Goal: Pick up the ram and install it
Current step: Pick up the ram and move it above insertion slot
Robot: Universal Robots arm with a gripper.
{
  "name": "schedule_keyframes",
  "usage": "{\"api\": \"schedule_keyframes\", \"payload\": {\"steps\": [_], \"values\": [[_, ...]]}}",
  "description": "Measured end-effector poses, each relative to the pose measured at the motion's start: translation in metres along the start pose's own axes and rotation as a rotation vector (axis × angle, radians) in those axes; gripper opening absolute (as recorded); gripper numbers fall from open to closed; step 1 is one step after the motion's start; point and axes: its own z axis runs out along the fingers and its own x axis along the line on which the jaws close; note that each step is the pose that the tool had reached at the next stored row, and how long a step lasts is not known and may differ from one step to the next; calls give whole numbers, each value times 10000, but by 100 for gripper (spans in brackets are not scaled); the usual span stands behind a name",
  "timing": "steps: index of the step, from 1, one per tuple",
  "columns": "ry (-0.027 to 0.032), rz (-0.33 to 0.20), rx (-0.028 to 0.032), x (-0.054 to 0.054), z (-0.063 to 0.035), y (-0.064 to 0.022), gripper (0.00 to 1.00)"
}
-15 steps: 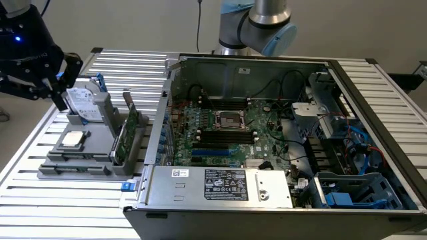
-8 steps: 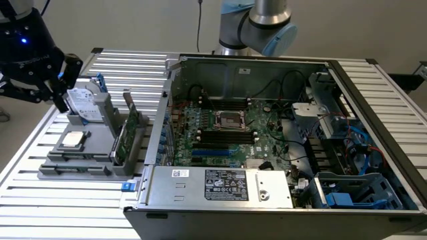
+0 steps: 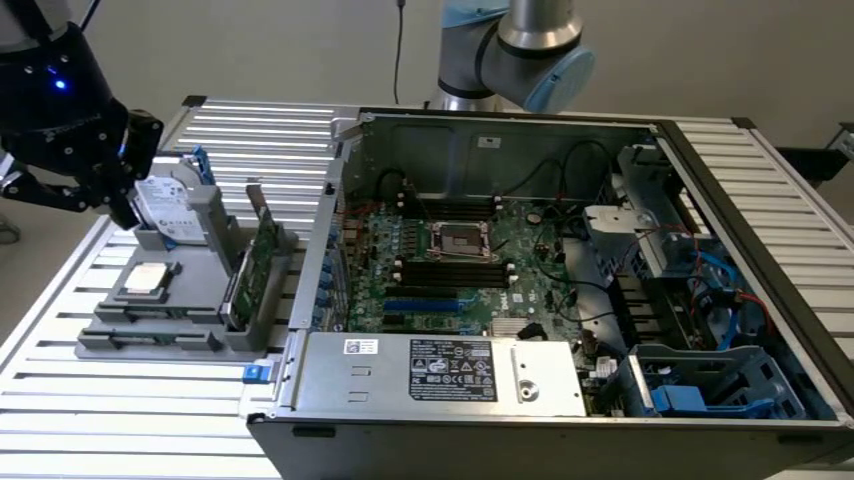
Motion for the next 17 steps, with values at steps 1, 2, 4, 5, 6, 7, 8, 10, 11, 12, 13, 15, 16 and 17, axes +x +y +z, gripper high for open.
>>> {"api": "schedule_keyframes", "payload": {"steps": [1,2,4,5,6,7,8,10,11,12,13,15,16,17], "values": [[9,-180,3,0,6,0,11],[18,-359,6,0,11,-1,11],[36,-736,12,0,24,-1,11],[45,-915,14,0,30,-1,11],[53,-1095,17,-1,36,-2,11],[62,-1280,19,0,41,-2,11],[71,-1465,22,-1,48,-2,11],[87,-1818,27,-1,60,-3,11],[96,-1999,29,-1,66,-3,11],[104,-2177,31,-1,74,-3,11],[113,-2374,33,-1,82,-4,11],[130,-2732,35,-1,98,-4,11],[139,-2913,37,-1,105,-5,11],[147,-3092,38,-2,113,-5,11]]}}
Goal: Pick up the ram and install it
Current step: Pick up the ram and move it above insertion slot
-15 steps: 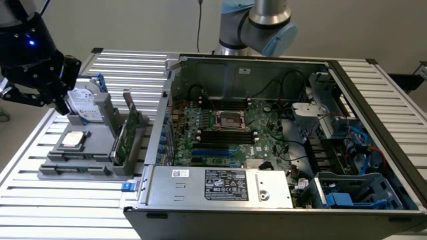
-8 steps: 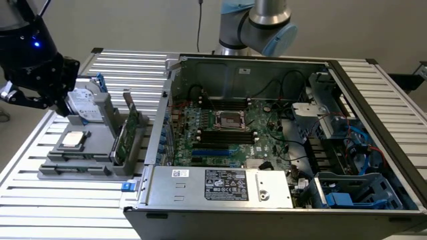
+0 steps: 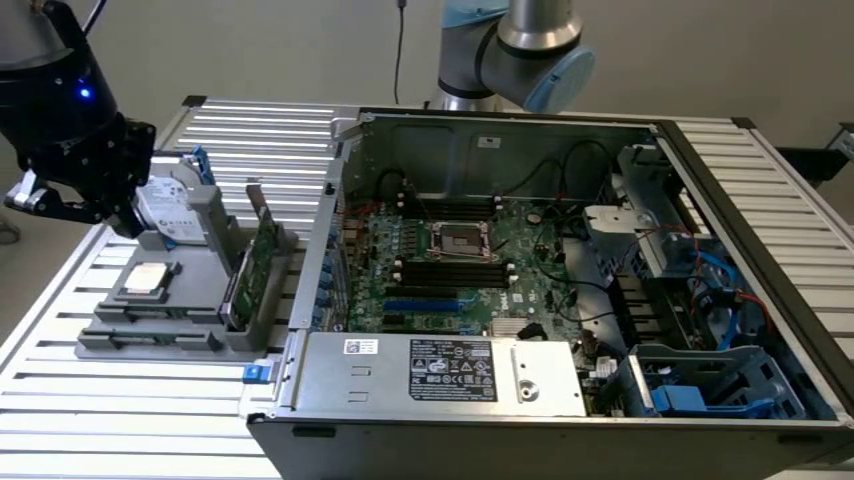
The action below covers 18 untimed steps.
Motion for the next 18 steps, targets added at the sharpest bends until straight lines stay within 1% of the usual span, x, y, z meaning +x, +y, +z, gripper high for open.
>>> {"api": "schedule_keyframes", "payload": {"steps": [13,15,18], "values": [[107,-2339,26,-1,98,-3,11],[113,-2443,28,3,103,9,11],[117,-2457,28,7,103,8,11]]}}
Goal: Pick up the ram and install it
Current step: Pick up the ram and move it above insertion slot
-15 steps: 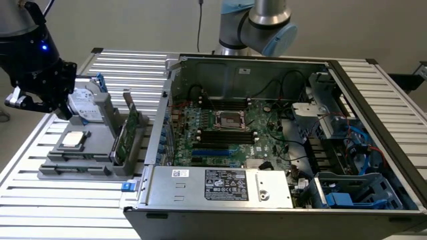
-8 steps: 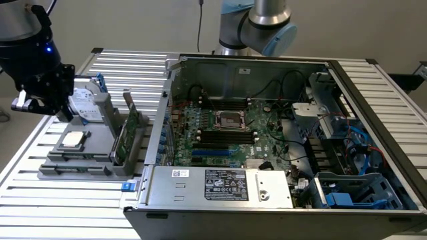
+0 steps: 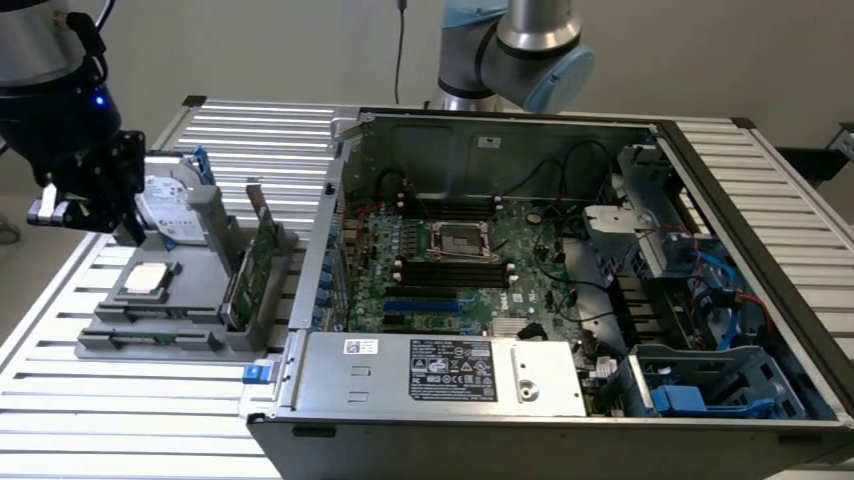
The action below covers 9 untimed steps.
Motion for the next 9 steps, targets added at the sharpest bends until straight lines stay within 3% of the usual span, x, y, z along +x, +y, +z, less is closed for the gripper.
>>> {"api": "schedule_keyframes", "payload": {"steps": [2,3,5,6,9], "values": [[-1,-1,2,1,5,0,12],[-3,-4,3,1,15,1,24],[0,-9,1,1,44,1,24],[-1,-11,1,1,63,3,31],[0,-22,1,2,118,14,31]]}}
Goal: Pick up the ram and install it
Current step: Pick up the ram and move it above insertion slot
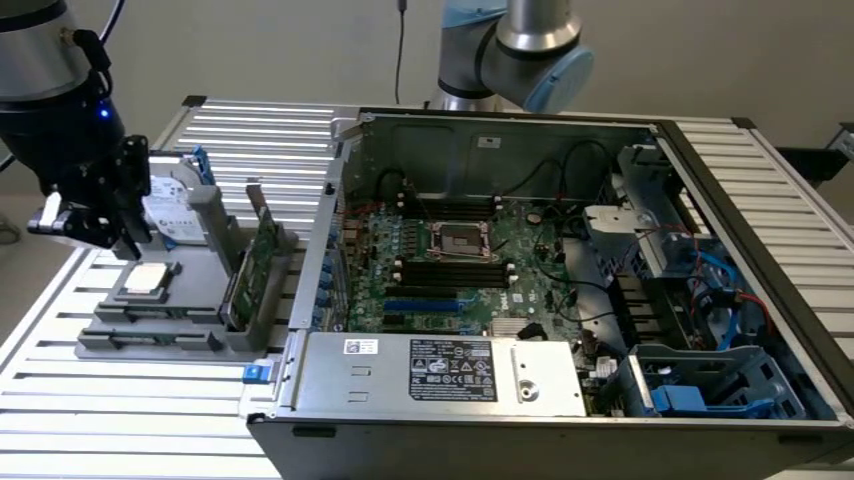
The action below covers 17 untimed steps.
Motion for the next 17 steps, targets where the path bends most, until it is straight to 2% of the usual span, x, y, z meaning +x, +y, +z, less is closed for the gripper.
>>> {"api": "schedule_keyframes", "payload": {"steps": [10,17], "values": [[0,-1,1,10,189,137,31],[1,-1,-1,91,317,141,31]]}}
